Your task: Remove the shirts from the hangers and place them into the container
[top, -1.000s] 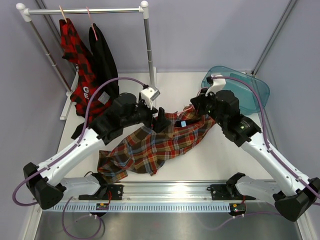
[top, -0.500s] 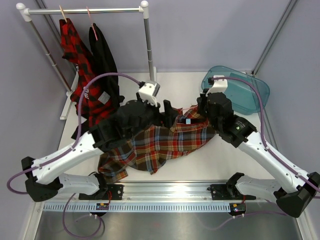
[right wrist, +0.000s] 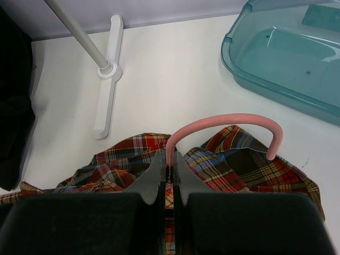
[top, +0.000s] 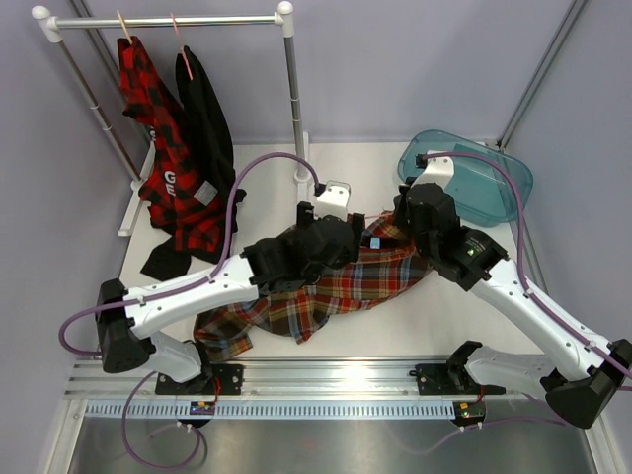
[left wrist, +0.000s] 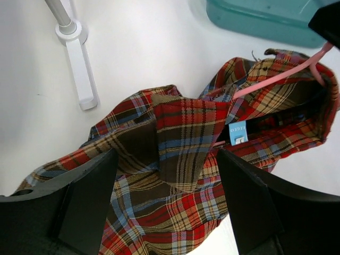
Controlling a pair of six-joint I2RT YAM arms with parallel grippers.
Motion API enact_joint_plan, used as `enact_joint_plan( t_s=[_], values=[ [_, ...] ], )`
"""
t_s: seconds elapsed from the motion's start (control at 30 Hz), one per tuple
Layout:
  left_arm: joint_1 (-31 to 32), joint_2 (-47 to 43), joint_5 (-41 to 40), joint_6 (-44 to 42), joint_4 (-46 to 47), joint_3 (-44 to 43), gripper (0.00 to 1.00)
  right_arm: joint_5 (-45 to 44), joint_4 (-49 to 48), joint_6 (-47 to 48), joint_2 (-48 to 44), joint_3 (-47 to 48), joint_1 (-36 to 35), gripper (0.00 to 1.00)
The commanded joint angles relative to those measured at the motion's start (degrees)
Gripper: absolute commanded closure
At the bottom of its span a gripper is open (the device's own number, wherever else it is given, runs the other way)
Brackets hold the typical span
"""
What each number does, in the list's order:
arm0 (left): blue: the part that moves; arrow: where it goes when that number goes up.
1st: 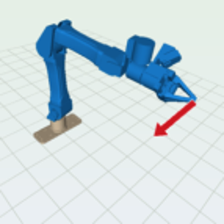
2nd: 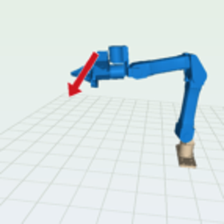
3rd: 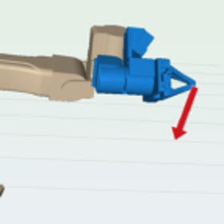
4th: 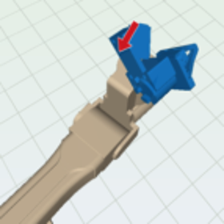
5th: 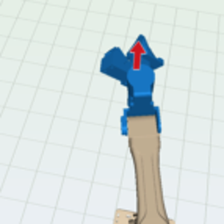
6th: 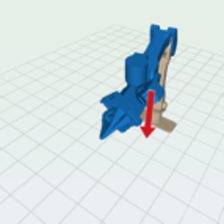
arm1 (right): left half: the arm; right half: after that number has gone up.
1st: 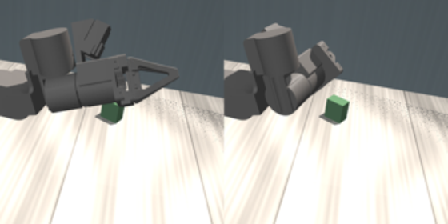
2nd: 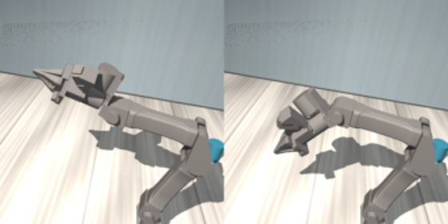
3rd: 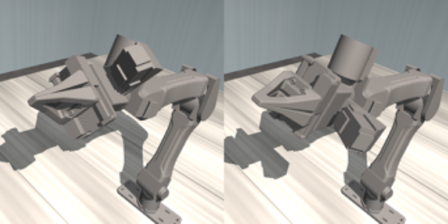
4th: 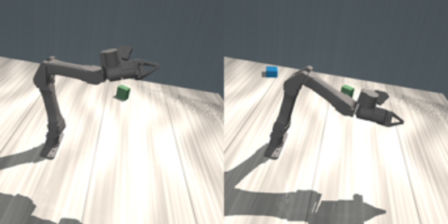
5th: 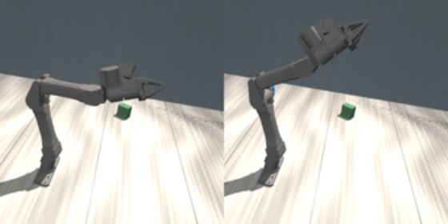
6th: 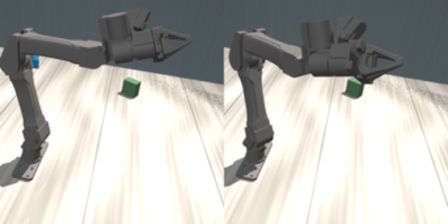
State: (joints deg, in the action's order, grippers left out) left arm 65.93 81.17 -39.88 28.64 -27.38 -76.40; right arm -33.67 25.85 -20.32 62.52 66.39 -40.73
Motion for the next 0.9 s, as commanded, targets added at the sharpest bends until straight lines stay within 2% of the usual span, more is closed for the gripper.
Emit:
enact_joint_plan(
  t_s=[0.0, 0.2, 0.27, 0.33, 0.37, 0.43, 0.47, 0.53, 0.57, 0.67, 0.87],
  values=[
    [1.48, 2.06, -5.38, 2.03, 2.15, -2.78, 0.20, -3.59, -0.54, -2.18, -1.17, 2.52, -1.02, 1.00],
    [2.10, 5.58, -6.35, 2.38, 2.15, -4.20, 0.21, -3.42, 0.26, -3.06, -1.61, 2.60, -1.11, 1.00],
    [2.10, 6.28, -6.88, 2.29, 2.15, -4.28, 0.23, -3.33, 0.52, -3.33, -1.79, 2.52, -1.19, 1.00],
    [2.10, 6.72, -8.28, 1.94, 1.80, -4.28, 0.31, -3.07, 0.61, -3.33, -2.05, 2.43, -1.11, 1.00],
    [2.10, 6.99, -8.98, 1.94, 1.63, -4.37, 0.42, -3.07, 0.70, -3.41, -2.23, 2.43, -1.19, 1.00],
    [2.10, 7.08, -10.74, 1.42, 1.36, -4.37, 0.52, -3.07, 0.87, -3.41, -2.75, 2.08, -1.19, 1.00],
    [2.10, 7.16, -11.88, 1.50, 0.93, -4.28, 0.61, -2.98, 1.05, -3.50, -3.02, 1.90, -1.28, 1.00],
    [2.10, 7.08, -13.11, 1.42, 0.40, -4.37, 0.73, -2.63, 1.22, -3.85, -4.15, 1.64, -1.28, 1.00],
    [2.01, 7.08, -14.43, 1.50, 0.05, -4.20, 0.83, -2.54, 1.49, -3.94, -4.51, 1.11, -1.28, 1.00],
    [2.01, 6.90, -15.75, 1.68, -0.66, -4.02, 0.98, -2.10, 2.10, -4.12, -6.27, 0.06, -1.28, 1.00],
    [1.57, 2.08, -18.30, 1.59, -2.15, -2.44, 1.00, -1.14, 4.38, -3.15, -10.22, -3.19, -1.37, 1.00]
  ],
)
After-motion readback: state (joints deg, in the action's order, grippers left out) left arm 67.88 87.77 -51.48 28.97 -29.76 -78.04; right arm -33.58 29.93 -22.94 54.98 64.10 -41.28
